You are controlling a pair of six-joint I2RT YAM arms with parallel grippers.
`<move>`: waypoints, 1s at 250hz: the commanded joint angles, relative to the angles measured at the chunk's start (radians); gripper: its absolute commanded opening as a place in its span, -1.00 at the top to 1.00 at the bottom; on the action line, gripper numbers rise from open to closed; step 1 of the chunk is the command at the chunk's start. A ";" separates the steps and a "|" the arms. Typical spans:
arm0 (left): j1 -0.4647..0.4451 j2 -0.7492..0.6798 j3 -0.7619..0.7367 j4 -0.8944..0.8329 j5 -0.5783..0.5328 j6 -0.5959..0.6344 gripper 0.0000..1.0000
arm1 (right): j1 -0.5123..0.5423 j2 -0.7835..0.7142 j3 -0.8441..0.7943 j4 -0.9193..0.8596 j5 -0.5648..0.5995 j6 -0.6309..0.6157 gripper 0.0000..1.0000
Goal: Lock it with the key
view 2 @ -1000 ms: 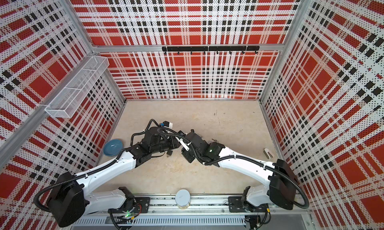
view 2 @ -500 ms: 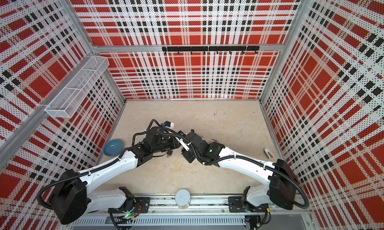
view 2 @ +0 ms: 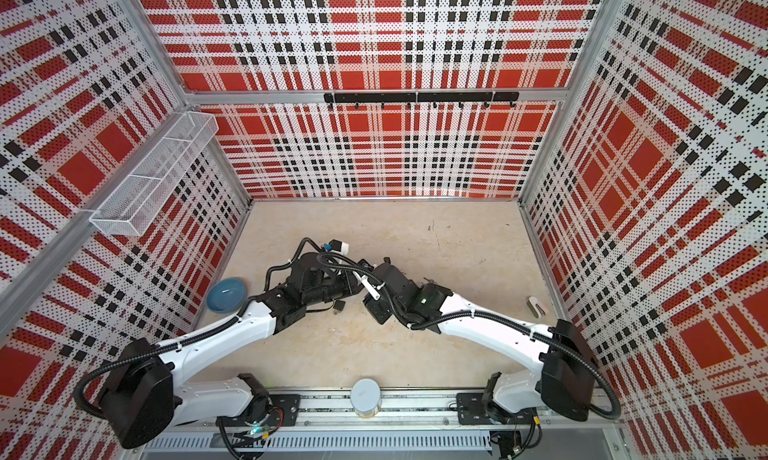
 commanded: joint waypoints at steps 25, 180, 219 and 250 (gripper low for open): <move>-0.001 -0.045 0.019 0.114 -0.103 -0.061 1.00 | -0.066 -0.154 -0.057 0.157 -0.079 0.080 -0.12; -0.007 -0.081 0.146 0.229 -0.174 -0.197 1.00 | -0.555 -0.448 -0.277 0.514 -0.685 0.296 -0.19; -0.010 -0.087 0.151 0.261 -0.170 -0.235 1.00 | -0.559 -0.413 -0.281 0.607 -0.788 0.327 -0.21; -0.011 -0.089 0.159 0.282 -0.163 -0.267 1.00 | -0.559 -0.374 -0.268 0.655 -0.838 0.329 -0.21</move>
